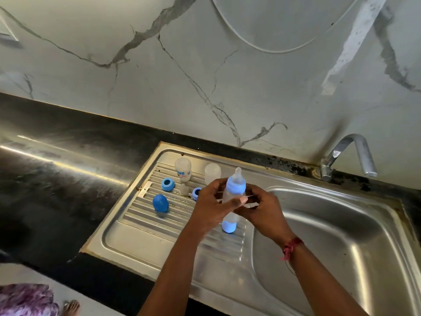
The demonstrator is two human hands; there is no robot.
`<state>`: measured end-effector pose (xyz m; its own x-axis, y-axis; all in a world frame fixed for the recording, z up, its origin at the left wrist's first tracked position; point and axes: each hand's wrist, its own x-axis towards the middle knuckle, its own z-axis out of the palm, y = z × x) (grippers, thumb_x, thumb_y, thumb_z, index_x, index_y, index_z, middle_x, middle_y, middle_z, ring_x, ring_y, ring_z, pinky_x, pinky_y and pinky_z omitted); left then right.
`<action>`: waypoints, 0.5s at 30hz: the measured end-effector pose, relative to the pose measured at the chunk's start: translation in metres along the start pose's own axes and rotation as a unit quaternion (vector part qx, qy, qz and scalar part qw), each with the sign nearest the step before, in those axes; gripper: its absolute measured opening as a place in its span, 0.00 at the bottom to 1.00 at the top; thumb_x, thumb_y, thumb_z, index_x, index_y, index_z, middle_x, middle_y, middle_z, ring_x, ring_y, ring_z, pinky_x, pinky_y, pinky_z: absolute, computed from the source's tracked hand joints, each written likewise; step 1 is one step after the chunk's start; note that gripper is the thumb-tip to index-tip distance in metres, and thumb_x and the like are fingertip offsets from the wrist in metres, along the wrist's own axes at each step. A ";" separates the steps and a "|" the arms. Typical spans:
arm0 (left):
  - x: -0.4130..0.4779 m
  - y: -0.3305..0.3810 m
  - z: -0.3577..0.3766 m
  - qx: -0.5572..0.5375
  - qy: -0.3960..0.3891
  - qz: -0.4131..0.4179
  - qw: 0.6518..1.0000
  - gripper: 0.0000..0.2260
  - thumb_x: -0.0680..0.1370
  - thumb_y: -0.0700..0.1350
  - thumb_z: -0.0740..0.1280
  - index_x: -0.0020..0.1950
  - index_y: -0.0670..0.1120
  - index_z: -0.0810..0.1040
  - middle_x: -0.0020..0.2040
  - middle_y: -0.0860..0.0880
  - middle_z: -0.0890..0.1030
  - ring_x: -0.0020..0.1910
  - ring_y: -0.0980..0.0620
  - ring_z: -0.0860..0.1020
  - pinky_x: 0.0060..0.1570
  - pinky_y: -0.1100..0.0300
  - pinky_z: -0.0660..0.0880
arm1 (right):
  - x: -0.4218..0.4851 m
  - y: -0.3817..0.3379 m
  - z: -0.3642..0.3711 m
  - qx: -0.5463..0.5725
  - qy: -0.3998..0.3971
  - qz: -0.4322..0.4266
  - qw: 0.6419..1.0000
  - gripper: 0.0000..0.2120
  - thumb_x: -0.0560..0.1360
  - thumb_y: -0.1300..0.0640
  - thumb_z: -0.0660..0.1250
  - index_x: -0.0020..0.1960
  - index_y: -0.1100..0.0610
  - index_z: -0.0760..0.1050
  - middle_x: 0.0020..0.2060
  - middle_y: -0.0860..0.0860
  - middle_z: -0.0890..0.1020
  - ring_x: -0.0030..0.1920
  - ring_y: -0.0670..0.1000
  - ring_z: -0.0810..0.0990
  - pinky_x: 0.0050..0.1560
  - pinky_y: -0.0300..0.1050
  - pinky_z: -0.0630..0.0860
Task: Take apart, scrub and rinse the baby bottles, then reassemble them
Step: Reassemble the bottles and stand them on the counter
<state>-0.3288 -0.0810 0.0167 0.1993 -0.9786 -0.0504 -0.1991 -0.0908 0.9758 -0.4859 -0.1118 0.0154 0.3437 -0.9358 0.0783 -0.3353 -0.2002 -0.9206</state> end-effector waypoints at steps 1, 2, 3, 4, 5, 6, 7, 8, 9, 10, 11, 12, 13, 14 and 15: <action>0.001 -0.002 -0.002 0.005 0.008 -0.005 1.000 0.22 0.71 0.50 0.78 0.63 0.49 0.78 0.54 0.53 0.83 0.53 0.55 0.81 0.46 0.71 0.77 | -0.001 0.000 0.002 0.005 -0.008 0.004 1.000 0.26 0.66 0.54 0.81 0.61 0.45 0.78 0.50 0.43 0.85 0.47 0.45 0.83 0.47 0.37 0.79; 0.001 -0.005 -0.004 0.009 0.017 -0.012 1.000 0.19 0.71 0.49 0.77 0.60 0.50 0.79 0.53 0.53 0.83 0.51 0.55 0.81 0.45 0.70 0.77 | -0.002 0.002 0.003 0.015 -0.018 0.016 1.000 0.29 0.64 0.54 0.82 0.63 0.46 0.77 0.50 0.43 0.84 0.47 0.45 0.83 0.48 0.38 0.80; 0.002 -0.008 -0.007 0.012 0.028 -0.020 0.999 0.16 0.72 0.48 0.77 0.58 0.52 0.78 0.51 0.53 0.83 0.50 0.55 0.81 0.44 0.70 0.77 | -0.003 0.004 0.004 0.027 -0.028 0.028 0.999 0.32 0.63 0.55 0.82 0.65 0.47 0.76 0.51 0.44 0.84 0.49 0.44 0.83 0.49 0.38 0.80; 0.002 -0.011 -0.011 0.016 0.037 -0.028 0.999 0.14 0.73 0.48 0.76 0.57 0.53 0.78 0.50 0.54 0.83 0.49 0.55 0.81 0.43 0.70 0.76 | -0.004 0.009 0.004 0.031 -0.035 0.037 0.998 0.34 0.63 0.56 0.83 0.66 0.47 0.75 0.52 0.44 0.83 0.49 0.44 0.83 0.49 0.38 0.81; 0.002 -0.013 -0.015 0.015 0.042 -0.036 0.998 0.13 0.74 0.48 0.75 0.56 0.54 0.78 0.49 0.54 0.82 0.48 0.55 0.80 0.43 0.70 0.75 | -0.004 0.014 0.004 0.027 -0.038 0.044 0.998 0.35 0.64 0.56 0.82 0.67 0.47 0.74 0.53 0.44 0.82 0.50 0.43 0.82 0.49 0.39 0.81; 0.003 -0.016 -0.020 0.012 0.045 -0.045 0.998 0.12 0.74 0.47 0.75 0.56 0.54 0.78 0.49 0.54 0.82 0.48 0.55 0.80 0.43 0.70 0.75 | -0.003 0.021 0.004 0.004 -0.040 0.050 0.998 0.34 0.65 0.55 0.82 0.68 0.47 0.73 0.54 0.44 0.81 0.51 0.43 0.81 0.50 0.39 0.81; 0.002 -0.018 -0.025 0.004 0.048 -0.055 0.997 0.12 0.74 0.47 0.75 0.55 0.54 0.77 0.49 0.55 0.82 0.49 0.55 0.80 0.43 0.69 0.74 | -0.002 0.029 0.006 -0.031 -0.048 0.056 0.997 0.33 0.67 0.55 0.81 0.68 0.48 0.72 0.55 0.45 0.80 0.51 0.43 0.81 0.52 0.40 0.80; 0.002 -0.019 -0.029 -0.006 0.052 -0.065 0.996 0.11 0.75 0.47 0.74 0.55 0.54 0.77 0.49 0.55 0.81 0.49 0.55 0.80 0.44 0.67 0.75 | 0.000 0.038 0.008 -0.076 -0.064 0.062 0.993 0.32 0.68 0.54 0.80 0.69 0.49 0.72 0.57 0.45 0.79 0.53 0.44 0.80 0.55 0.42 0.79; 0.001 -0.020 -0.033 -0.020 0.058 -0.075 0.995 0.10 0.75 0.47 0.74 0.54 0.54 0.77 0.48 0.55 0.81 0.49 0.54 0.79 0.46 0.64 0.75 | 0.000 0.045 0.012 -0.117 -0.091 0.062 0.987 0.32 0.69 0.53 0.79 0.70 0.50 0.72 0.59 0.47 0.78 0.56 0.46 0.79 0.58 0.44 0.77; 0.001 -0.021 -0.036 -0.031 0.063 -0.080 0.994 0.10 0.75 0.46 0.73 0.53 0.55 0.77 0.48 0.55 0.81 0.49 0.54 0.79 0.49 0.61 0.75 | 0.002 0.053 0.017 -0.159 -0.120 0.056 0.978 0.32 0.69 0.52 0.78 0.70 0.51 0.72 0.62 0.49 0.77 0.59 0.48 0.77 0.62 0.45 0.74; 0.000 -0.021 -0.039 -0.040 0.069 -0.084 0.993 0.09 0.76 0.46 0.73 0.53 0.55 0.76 0.48 0.55 0.80 0.49 0.54 0.79 0.50 0.60 0.74 | 0.002 0.060 0.023 -0.200 -0.146 0.044 0.968 0.32 0.70 0.51 0.78 0.71 0.52 0.71 0.64 0.50 0.76 0.63 0.50 0.75 0.65 0.43 0.71; 0.000 -0.021 -0.041 -0.043 0.073 -0.088 0.993 0.09 0.76 0.46 0.72 0.53 0.54 0.76 0.48 0.55 0.80 0.48 0.55 0.78 0.49 0.61 0.73 | 0.003 0.065 0.029 -0.234 -0.166 0.037 0.957 0.32 0.70 0.51 0.77 0.71 0.53 0.71 0.65 0.51 0.75 0.66 0.51 0.73 0.67 0.42 0.68; -0.002 -0.020 -0.042 -0.046 0.075 -0.091 0.992 0.09 0.77 0.47 0.72 0.54 0.54 0.76 0.47 0.56 0.79 0.47 0.57 0.78 0.47 0.63 0.73 | 0.004 0.069 0.034 -0.258 -0.175 0.031 0.950 0.31 0.71 0.52 0.76 0.71 0.54 0.70 0.66 0.51 0.74 0.67 0.53 0.72 0.66 0.41 0.65; -0.003 -0.020 -0.043 -0.047 0.077 -0.094 0.991 0.09 0.77 0.47 0.72 0.55 0.53 0.75 0.47 0.57 0.79 0.46 0.58 0.77 0.45 0.64 0.72 | 0.005 0.071 0.039 -0.273 -0.176 0.028 0.946 0.30 0.72 0.53 0.75 0.71 0.54 0.70 0.65 0.52 0.74 0.67 0.54 0.71 0.65 0.40 0.64; -0.004 -0.019 -0.043 -0.048 0.079 -0.096 0.991 0.10 0.77 0.47 0.72 0.56 0.53 0.75 0.47 0.57 0.78 0.46 0.59 0.77 0.44 0.65 0.71 | 0.005 0.073 0.042 -0.282 -0.171 0.025 0.944 0.29 0.72 0.54 0.74 0.71 0.55 0.71 0.65 0.53 0.75 0.66 0.55 0.72 0.64 0.40 0.64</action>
<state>-0.2847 -0.0676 0.0071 0.3745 -0.9032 -0.2100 -0.0529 -0.2469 0.9676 -0.4713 -0.1189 -0.0675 0.5458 -0.8189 -0.1773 -0.7390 -0.3708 -0.5625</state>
